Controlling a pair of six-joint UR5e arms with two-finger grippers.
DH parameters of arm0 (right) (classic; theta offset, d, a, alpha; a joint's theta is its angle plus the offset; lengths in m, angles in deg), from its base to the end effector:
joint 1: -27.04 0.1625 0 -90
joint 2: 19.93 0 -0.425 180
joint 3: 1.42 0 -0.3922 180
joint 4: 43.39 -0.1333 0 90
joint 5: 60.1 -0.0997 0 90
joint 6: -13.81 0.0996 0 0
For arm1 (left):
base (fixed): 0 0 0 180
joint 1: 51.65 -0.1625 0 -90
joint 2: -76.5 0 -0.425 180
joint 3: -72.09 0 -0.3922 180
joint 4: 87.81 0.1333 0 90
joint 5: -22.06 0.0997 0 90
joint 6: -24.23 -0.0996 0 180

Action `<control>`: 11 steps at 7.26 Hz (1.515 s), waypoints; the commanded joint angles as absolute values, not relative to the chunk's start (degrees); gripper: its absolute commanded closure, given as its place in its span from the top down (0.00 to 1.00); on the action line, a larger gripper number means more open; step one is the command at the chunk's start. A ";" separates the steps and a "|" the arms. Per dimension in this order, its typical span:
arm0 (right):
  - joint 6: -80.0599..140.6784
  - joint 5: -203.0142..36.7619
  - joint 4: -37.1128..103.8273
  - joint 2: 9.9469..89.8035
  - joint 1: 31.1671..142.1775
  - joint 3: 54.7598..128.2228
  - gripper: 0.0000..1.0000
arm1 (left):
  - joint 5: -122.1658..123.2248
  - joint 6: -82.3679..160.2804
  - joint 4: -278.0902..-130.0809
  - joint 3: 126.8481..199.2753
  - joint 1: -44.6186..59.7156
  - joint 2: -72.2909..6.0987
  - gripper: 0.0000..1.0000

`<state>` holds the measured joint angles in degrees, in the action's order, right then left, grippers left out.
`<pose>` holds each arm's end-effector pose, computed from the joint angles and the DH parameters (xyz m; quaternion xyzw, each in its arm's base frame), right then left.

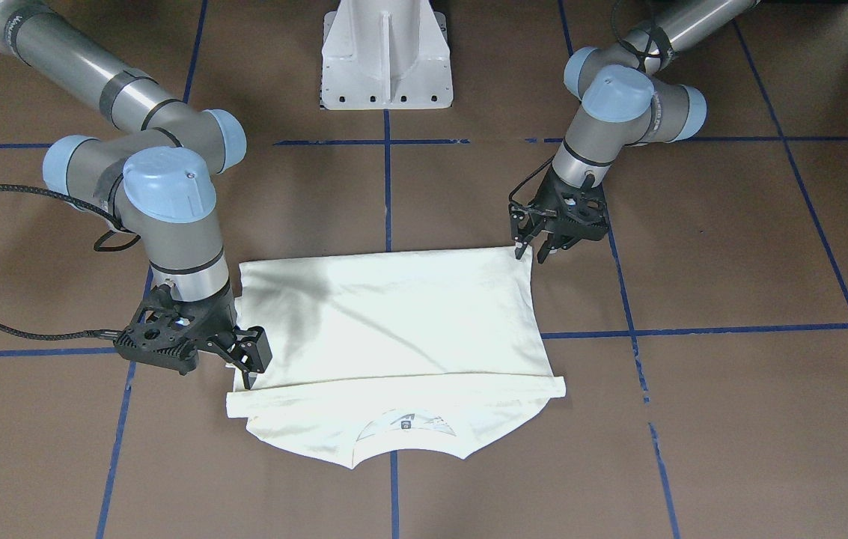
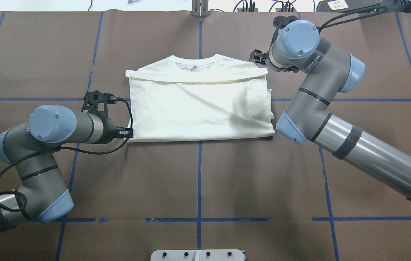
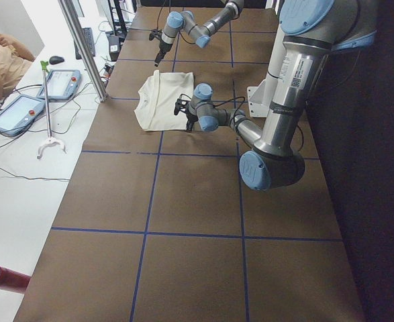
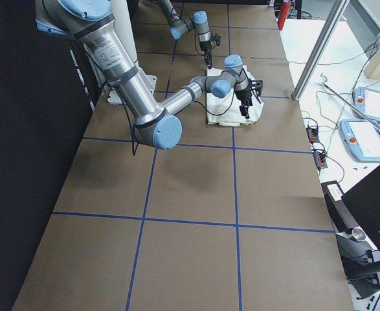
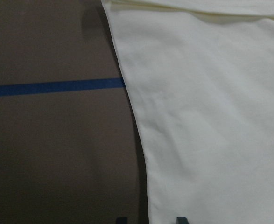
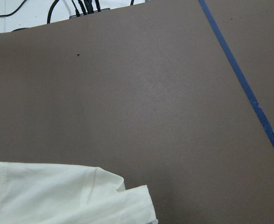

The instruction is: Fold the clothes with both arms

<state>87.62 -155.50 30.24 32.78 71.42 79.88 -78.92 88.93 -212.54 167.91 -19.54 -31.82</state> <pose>-0.4440 -0.6079 0.3127 0.1550 -0.3518 0.2073 0.8996 0.4701 -0.4300 0.3708 0.1619 0.4691 -0.0046 0.8682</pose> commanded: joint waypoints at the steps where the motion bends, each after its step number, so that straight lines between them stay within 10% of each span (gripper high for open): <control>1: 87.55 -155.47 30.26 32.80 71.43 79.80 1.00 | -78.92 89.70 -212.61 167.89 -20.36 -32.05 0.44; 3: 87.55 -155.47 30.26 32.89 71.43 79.71 1.00 | -78.84 89.79 -212.70 167.89 -20.88 -32.13 0.36; 5: 87.72 -155.47 30.18 32.89 71.43 79.71 1.00 | -78.57 89.88 -212.52 167.89 -20.89 -31.87 0.00; 11: 88.34 -155.55 30.26 32.63 71.34 79.80 1.00 | -77.43 66.99 -211.73 160.65 -6.08 -32.28 0.00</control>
